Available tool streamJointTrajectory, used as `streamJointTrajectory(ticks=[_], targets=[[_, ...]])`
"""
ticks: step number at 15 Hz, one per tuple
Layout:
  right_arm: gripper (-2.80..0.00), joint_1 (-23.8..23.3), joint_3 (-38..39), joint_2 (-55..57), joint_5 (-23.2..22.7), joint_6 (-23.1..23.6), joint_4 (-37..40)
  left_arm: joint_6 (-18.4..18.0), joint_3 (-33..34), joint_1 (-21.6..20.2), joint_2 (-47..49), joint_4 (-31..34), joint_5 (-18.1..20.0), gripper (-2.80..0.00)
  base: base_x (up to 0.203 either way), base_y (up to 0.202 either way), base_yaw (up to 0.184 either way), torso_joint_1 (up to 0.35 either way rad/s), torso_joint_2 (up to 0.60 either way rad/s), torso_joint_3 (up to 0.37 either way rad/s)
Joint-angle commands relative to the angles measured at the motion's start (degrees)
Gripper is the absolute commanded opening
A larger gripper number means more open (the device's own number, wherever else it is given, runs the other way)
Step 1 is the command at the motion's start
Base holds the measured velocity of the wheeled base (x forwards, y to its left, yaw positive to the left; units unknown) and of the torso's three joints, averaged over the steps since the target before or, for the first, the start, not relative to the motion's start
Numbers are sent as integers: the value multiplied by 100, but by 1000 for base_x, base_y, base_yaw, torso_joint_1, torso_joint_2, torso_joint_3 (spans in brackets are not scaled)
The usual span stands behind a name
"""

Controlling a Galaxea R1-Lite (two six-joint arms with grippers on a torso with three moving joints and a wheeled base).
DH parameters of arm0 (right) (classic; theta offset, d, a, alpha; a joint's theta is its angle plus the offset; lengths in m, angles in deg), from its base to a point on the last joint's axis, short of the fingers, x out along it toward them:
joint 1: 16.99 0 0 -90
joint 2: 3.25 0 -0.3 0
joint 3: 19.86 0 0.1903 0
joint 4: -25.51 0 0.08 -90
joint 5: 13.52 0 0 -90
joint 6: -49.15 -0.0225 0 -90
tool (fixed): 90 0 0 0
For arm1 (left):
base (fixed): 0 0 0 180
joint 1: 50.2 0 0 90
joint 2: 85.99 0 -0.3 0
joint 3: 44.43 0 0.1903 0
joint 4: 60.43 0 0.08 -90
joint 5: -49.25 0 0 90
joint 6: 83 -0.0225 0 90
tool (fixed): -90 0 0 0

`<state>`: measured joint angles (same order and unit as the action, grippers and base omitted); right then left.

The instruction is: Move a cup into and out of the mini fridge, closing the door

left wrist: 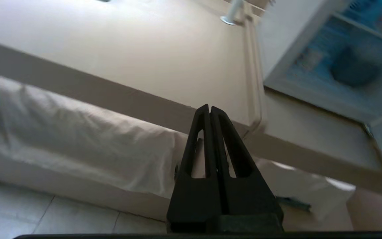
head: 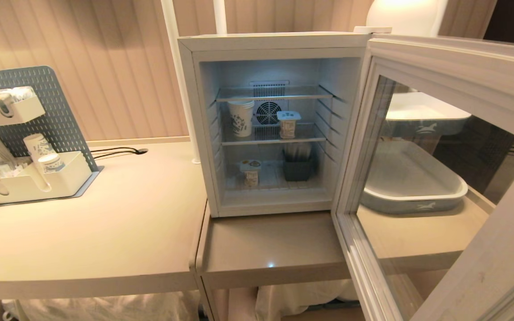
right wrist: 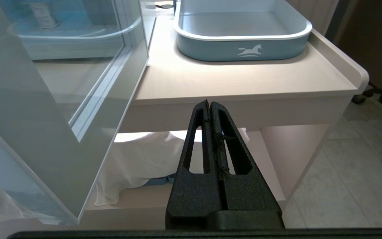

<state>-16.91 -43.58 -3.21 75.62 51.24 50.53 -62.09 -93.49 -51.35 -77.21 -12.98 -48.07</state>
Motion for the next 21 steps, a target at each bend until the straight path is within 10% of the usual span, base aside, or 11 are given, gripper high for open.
streamJointTrajectory(ticks=[1,6,21], targets=[[-280,1,7,4,-3,2,-4,-555,945,56,-917,-616,417,-280,0,0,0,0,0,0],[-280,1,9,4,6,-15,-15,-1917,2596,119,-882,-2493,628,-280,0,0,0,0,0,0],[-280,1,9,13,6,-15,-24,-1889,2586,124,-869,-2522,636,-280,-91,0,0,2,1,0]])
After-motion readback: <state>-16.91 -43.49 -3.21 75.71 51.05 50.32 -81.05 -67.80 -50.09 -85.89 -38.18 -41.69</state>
